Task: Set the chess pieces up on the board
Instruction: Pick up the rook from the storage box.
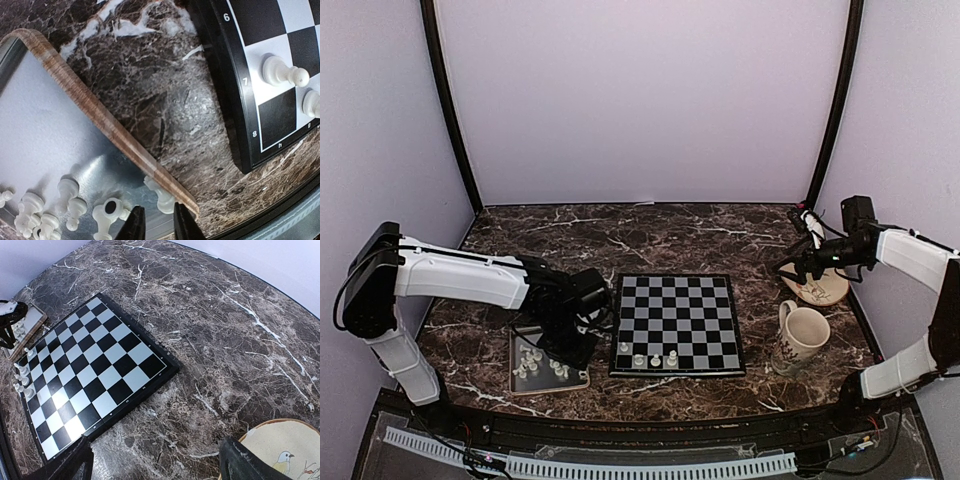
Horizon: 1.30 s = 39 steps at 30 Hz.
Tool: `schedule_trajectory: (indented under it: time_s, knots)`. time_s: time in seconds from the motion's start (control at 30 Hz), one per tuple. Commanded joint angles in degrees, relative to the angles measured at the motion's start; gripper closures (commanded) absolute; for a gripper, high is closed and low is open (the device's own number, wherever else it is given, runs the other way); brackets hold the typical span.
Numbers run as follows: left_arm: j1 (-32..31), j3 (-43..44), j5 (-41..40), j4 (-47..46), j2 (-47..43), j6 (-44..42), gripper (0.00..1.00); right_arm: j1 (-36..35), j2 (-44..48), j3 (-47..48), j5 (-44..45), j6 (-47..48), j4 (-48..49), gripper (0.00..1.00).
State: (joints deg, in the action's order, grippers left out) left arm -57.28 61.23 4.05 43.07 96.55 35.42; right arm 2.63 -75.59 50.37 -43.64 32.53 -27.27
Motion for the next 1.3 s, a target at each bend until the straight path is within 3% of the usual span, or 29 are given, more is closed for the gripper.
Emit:
schedule_trajectory:
  time_s: [0.0,0.3,0.77,0.97,1.27]
  knots:
    - [-0.2,-1.0,0.5,-0.3,0.1,0.6,0.78,-0.4,-0.3,1.6,0.0,0.4,-0.1,0.13]
    - [-0.2,-0.2,1.8,-0.5,2.8,-0.7,0.79,-0.4,-0.8,1.7,0.2,0.4,-0.1,0.13]
    - [-0.3,-0.4,0.3,3.0,3.9,-0.2,0.70,-0.9,-1.6,2.0,0.2,0.8,-0.6,0.13]
    - [-0.4,-1.6,0.2,2.5,2.2,-0.1,0.79,-1.1,-1.9,2.0,0.3,0.8,-0.6,0.13]
    - [-0.4,-3.2,0.0,0.5,-2.4,1.8,0.81,-1.4,-2.0,2.0,0.6,0.8,-0.6,0.13]
